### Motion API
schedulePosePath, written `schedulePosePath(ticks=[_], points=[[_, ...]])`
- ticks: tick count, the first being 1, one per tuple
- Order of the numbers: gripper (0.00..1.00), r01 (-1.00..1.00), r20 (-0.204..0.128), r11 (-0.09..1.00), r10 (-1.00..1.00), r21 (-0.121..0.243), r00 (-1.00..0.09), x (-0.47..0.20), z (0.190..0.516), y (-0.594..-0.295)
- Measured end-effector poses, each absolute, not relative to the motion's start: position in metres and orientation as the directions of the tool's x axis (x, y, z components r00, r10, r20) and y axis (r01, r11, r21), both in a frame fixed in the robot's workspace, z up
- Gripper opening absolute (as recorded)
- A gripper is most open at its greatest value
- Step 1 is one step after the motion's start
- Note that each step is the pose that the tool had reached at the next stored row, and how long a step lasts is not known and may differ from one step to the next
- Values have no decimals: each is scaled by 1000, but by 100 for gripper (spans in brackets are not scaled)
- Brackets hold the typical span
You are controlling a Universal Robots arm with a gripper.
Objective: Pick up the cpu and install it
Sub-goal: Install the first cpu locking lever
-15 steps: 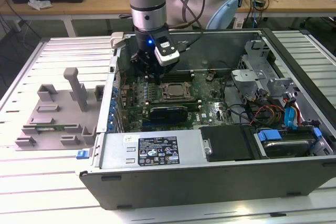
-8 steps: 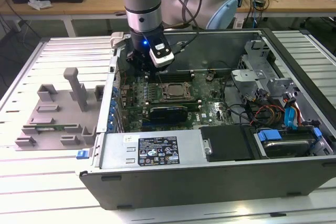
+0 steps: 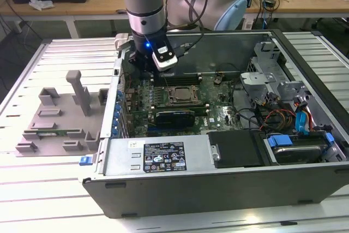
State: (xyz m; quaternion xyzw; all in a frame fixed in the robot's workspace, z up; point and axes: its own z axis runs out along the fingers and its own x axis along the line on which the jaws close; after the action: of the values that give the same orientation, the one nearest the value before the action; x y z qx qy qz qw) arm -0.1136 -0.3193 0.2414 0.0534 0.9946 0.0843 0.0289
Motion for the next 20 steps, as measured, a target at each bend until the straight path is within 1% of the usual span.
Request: schedulePosePath(ticks=[2,3,20], points=[[11,101,-46,975,113,198,-993,-114,241,-319],[11,101,-45,973,113,206,-993,-114,241,-319],[11,101,-44,973,113,208,-993,-79,241,-320]])
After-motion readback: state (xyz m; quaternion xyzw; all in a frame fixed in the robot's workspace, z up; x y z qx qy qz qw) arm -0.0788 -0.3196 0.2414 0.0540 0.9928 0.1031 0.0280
